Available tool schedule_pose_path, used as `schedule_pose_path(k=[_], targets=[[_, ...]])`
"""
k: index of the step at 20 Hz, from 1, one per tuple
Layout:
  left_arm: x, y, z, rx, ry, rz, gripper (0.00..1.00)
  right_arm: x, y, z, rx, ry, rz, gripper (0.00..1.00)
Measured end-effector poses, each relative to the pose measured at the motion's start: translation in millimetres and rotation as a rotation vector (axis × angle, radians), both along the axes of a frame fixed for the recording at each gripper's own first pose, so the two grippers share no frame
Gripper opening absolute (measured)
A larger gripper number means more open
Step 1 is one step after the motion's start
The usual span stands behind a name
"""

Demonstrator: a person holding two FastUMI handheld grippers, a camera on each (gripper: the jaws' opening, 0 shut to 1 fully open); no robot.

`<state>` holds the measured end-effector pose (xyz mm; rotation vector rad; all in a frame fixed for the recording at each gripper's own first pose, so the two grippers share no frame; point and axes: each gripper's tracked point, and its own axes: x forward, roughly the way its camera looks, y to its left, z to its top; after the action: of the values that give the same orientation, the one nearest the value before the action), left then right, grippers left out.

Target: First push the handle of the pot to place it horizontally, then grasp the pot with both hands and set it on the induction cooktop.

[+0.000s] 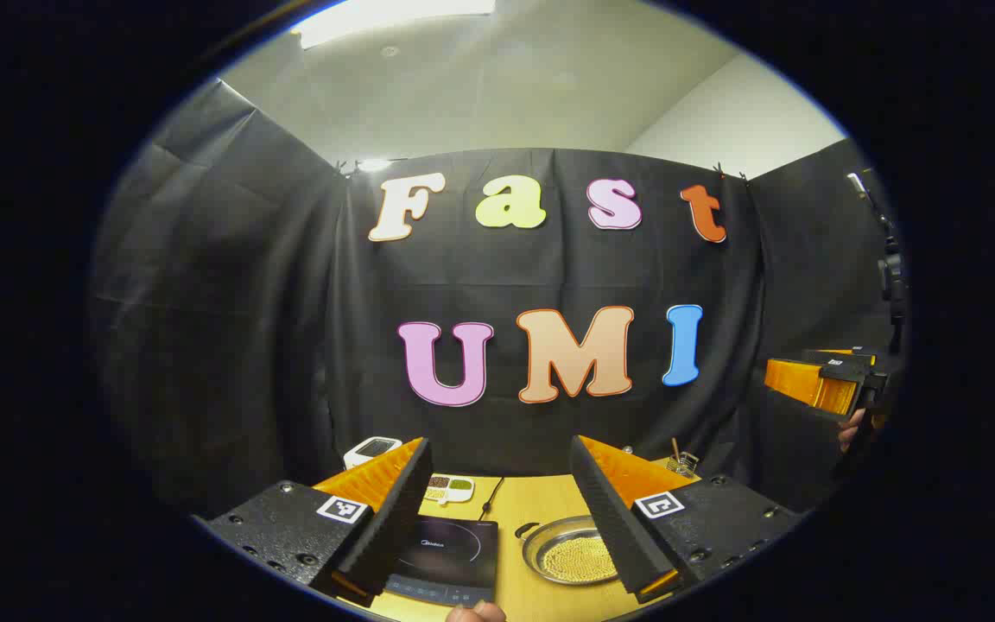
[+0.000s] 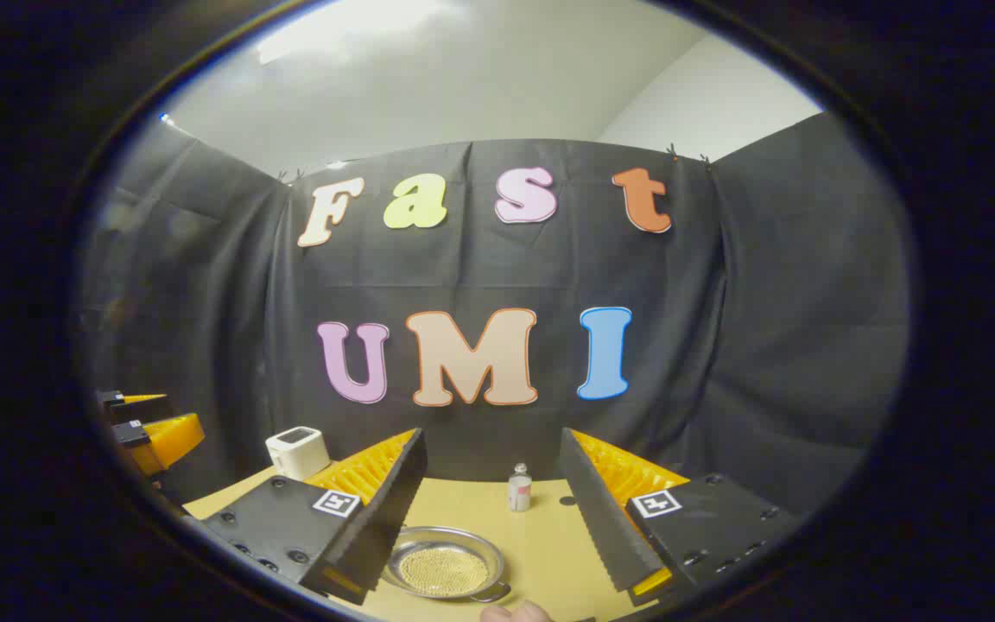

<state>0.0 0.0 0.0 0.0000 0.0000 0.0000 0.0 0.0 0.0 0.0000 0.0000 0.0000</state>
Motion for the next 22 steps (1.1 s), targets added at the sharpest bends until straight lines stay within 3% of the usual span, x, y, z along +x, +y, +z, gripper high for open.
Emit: schedule_pose_path(k=[22], targets=[[-1, 3, 3, 0.009, -0.010, 0.001, 0.99, 6, 16, 2, 0.022, 0.024, 0.039, 0.99]])
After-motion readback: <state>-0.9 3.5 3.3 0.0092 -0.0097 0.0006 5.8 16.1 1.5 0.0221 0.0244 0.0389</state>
